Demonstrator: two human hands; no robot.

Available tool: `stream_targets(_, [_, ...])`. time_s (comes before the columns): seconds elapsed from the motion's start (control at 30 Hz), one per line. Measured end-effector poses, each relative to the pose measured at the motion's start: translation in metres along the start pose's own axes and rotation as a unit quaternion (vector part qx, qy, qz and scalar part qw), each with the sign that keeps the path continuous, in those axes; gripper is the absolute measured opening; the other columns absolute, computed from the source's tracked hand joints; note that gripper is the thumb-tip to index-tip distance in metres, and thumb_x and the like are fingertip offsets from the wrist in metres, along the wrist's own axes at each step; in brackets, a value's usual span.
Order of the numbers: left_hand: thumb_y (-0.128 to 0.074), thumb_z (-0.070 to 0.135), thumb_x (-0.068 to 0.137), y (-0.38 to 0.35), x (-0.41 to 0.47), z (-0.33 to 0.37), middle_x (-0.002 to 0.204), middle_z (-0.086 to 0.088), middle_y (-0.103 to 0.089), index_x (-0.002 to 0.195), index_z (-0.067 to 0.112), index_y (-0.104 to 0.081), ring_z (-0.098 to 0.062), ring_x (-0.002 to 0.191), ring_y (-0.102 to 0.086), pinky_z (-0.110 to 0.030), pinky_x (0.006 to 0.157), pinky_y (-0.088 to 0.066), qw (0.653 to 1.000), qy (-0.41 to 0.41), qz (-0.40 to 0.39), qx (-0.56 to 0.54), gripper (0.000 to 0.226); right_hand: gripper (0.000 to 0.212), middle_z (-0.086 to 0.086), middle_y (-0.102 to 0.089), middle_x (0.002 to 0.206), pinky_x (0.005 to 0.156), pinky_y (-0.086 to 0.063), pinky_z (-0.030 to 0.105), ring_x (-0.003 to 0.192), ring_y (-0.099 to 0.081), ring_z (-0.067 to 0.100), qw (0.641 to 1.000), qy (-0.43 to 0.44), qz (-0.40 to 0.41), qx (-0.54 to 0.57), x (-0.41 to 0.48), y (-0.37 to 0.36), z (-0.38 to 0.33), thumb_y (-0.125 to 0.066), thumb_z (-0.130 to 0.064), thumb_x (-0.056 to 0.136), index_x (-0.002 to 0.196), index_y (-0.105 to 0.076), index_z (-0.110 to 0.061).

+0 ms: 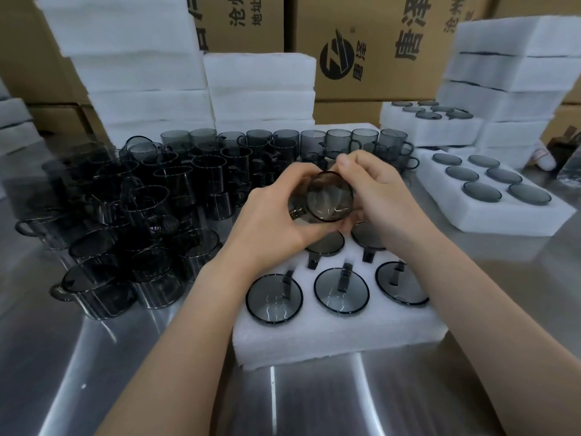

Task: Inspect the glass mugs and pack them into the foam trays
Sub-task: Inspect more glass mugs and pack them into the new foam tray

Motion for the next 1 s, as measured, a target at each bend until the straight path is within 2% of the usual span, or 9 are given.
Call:
stream_targets(0.13, [-0.082, 0.043, 0.072, 0.005, -0.002, 0.001, 0.111, 0.029, -0.060, 0.119, 0.042, -0.043, 0.006, 0.104, -0.060, -0.009, 0.086, -0.045, 0.998, -0.015, 0.037, -0.055, 0.061, 0.035, 0.013, -0.068, 0.108, 0.056, -0.054, 0.031, 0.061, -0.063, 0.022, 0.984, -0.080, -0.062, 0.147, 0.005, 0.001, 0.006, -0.039, -0.035, 0.105, 0.108, -0.067, -0.014])
stream_targets(0.27, [-0.075, 0.049, 0.072, 0.008, -0.002, 0.000, 0.117, 0.048, -0.050, 0.128, 0.040, -0.037, 0.019, 0.115, -0.049, -0.007, 0.095, -0.040, 0.993, -0.017, 0.044, -0.113, 0.068, 0.043, 0.008, -0.066, 0.122, 0.085, -0.054, 0.034, 0.108, -0.062, 0.024, 0.941, -0.116, -0.214, 0.235, 0.001, -0.010, 0.010, -0.035, -0.039, 0.103, 0.130, -0.059, -0.015])
stream_targets(0.33, [-0.075, 0.051, 0.071, 0.008, -0.001, -0.003, 0.120, 0.050, -0.047, 0.136, 0.031, -0.040, 0.016, 0.119, -0.048, -0.008, 0.097, -0.040, 0.991, -0.016, 0.054, -0.124, 0.076, 0.045, 0.010, -0.063, 0.128, 0.093, -0.052, 0.037, 0.116, -0.058, 0.028, 0.931, -0.099, -0.235, 0.261, 0.001, -0.009, 0.008, -0.043, -0.035, 0.099, 0.139, -0.051, -0.017])
stream_targets(0.43, [-0.078, 0.048, 0.067, 0.010, 0.001, -0.007, 0.128, 0.029, -0.055, 0.137, 0.023, -0.049, 0.002, 0.123, -0.052, -0.017, 0.102, -0.042, 0.989, -0.005, 0.074, -0.126, 0.079, 0.048, 0.005, -0.065, 0.127, 0.092, -0.052, 0.036, 0.116, -0.062, 0.024, 0.938, -0.045, -0.223, 0.261, 0.001, -0.005, 0.004, -0.050, -0.028, 0.094, 0.141, -0.047, -0.019])
stream_targets(0.53, [-0.082, 0.038, 0.064, 0.009, 0.001, -0.006, 0.115, 0.014, -0.062, 0.115, 0.033, -0.058, -0.004, 0.112, -0.058, -0.029, 0.098, -0.047, 0.993, 0.006, 0.067, -0.101, 0.056, 0.054, 0.012, -0.062, 0.125, 0.090, -0.053, 0.037, 0.114, -0.062, 0.023, 0.954, -0.019, -0.194, 0.229, 0.000, -0.004, 0.002, -0.061, -0.026, 0.084, 0.137, -0.051, -0.016])
stream_targets(0.67, [-0.083, 0.029, 0.062, 0.007, 0.001, -0.007, 0.101, 0.014, -0.067, 0.109, 0.030, -0.062, -0.002, 0.095, -0.064, -0.017, 0.082, -0.049, 0.992, 0.037, 0.041, -0.117, 0.051, 0.054, 0.017, -0.057, 0.108, 0.085, -0.055, 0.038, 0.095, -0.062, 0.026, 0.985, 0.039, -0.142, 0.091, -0.001, -0.004, -0.002, -0.083, -0.017, 0.071, 0.121, -0.061, -0.020])
stream_targets(0.73, [-0.082, 0.029, 0.062, 0.004, 0.001, -0.005, 0.105, 0.015, -0.067, 0.116, 0.030, -0.063, -0.004, 0.101, -0.062, -0.020, 0.087, -0.049, 0.995, 0.031, 0.025, -0.091, 0.058, 0.044, 0.010, -0.058, 0.102, 0.079, -0.056, 0.035, 0.087, -0.063, 0.022, 0.990, 0.066, -0.117, 0.035, -0.003, -0.004, -0.006, -0.083, -0.024, 0.066, 0.105, -0.064, -0.030])
stream_targets(0.83, [-0.083, 0.032, 0.061, 0.002, 0.000, -0.002, 0.107, 0.033, -0.060, 0.124, 0.039, -0.059, -0.003, 0.106, -0.055, -0.024, 0.092, -0.046, 1.000, 0.011, 0.001, -0.023, 0.067, 0.039, 0.011, -0.061, 0.101, 0.083, -0.056, 0.043, 0.091, -0.065, 0.026, 0.992, 0.093, -0.080, -0.037, -0.005, -0.006, -0.007, -0.083, -0.037, 0.060, 0.091, -0.060, -0.031])
stream_targets(1.0, [-0.085, 0.035, 0.063, -0.001, 0.000, 0.002, 0.101, 0.052, -0.048, 0.125, 0.050, -0.045, 0.006, 0.105, -0.046, -0.004, 0.086, -0.035, 0.999, -0.015, -0.042, 0.022, 0.076, 0.020, -0.010, -0.063, 0.067, 0.054, -0.049, 0.021, 0.061, -0.058, 0.004, 0.992, 0.116, -0.015, -0.037, -0.004, -0.005, -0.013, -0.075, -0.034, 0.079, 0.068, -0.058, -0.033])
Point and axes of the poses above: each hand's wrist, its own x-axis towards the middle knuckle, its own y-axis out of the back of the hand, z = x × y, the point moved 4 cm from there along x, towards the middle knuckle
